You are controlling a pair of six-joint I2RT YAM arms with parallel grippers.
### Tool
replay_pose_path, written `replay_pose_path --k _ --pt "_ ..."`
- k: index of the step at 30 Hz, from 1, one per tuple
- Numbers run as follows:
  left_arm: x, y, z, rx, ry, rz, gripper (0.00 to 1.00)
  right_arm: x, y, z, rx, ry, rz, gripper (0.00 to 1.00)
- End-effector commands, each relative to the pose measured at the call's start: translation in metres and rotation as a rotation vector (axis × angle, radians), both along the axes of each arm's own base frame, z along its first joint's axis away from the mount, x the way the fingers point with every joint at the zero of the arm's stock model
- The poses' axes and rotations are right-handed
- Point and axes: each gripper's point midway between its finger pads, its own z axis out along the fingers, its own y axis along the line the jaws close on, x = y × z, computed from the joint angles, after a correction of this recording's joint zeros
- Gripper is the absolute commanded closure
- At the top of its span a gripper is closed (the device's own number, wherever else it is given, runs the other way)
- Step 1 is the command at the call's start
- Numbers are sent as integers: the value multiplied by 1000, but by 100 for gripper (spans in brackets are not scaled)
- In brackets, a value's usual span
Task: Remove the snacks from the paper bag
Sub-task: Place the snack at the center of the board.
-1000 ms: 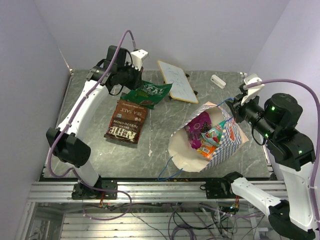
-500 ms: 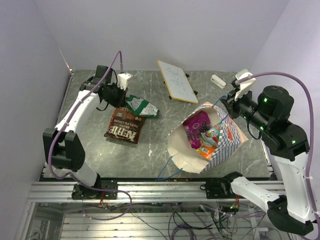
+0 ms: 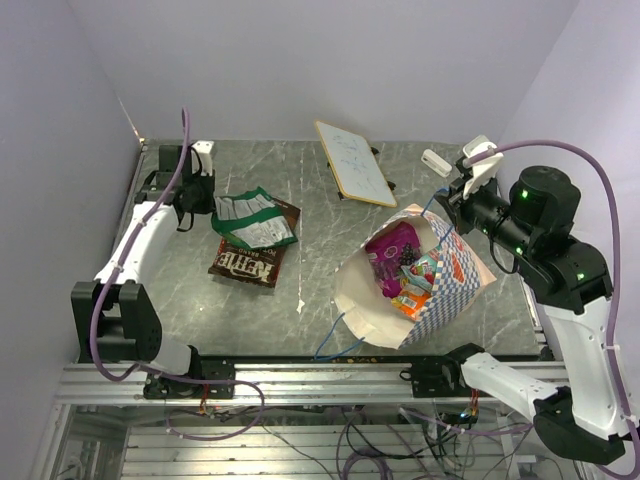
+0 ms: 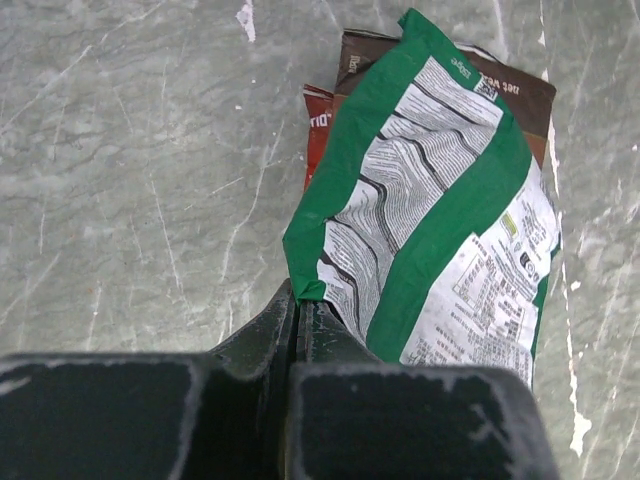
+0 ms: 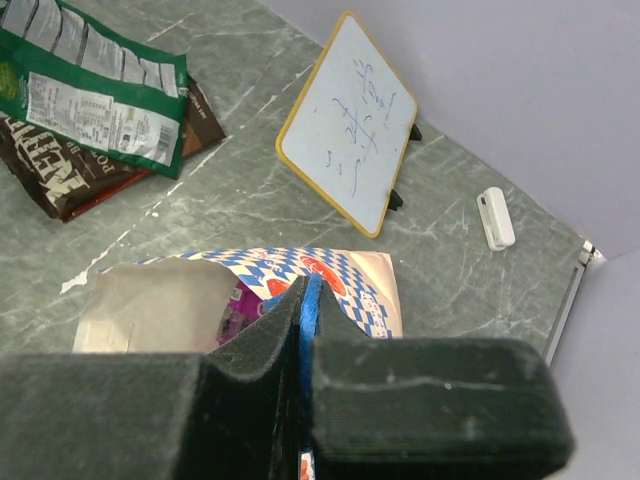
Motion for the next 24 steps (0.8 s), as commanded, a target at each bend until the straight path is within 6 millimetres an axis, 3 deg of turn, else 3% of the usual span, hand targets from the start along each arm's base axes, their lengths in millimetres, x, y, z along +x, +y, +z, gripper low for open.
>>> replay_pose_path --k 1,5,9,12,15,16,17,21,24 --pt "15 9 2 -68 -48 161 93 2 1 11 7 -56 8 100" --pt "2 8 -12 -147 7 277 93 0 1 10 16 -54 5 100" --pt "-33 20 -33 -153 117 426 92 -2 0 10 32 -57 -1 100" --pt "-67 28 -36 -134 191 509 72 -4 -1 11 42 -60 -6 100" --pt "-90 37 -19 -118 181 574 31 -6 -3 10 43 -62 -11 100" --pt "-92 37 -7 -125 142 568 12 -6 -3 10 43 -62 -12 100" --pt "-89 35 2 -136 108 545 2 -6 -3 10 44 -64 -12 100" --pt "-69 23 25 -134 64 461 1 -6 -2 9 41 -68 -5 100" --pt "-43 -22 37 -52 23 252 0 -4 -1 10 42 -71 -4 100"
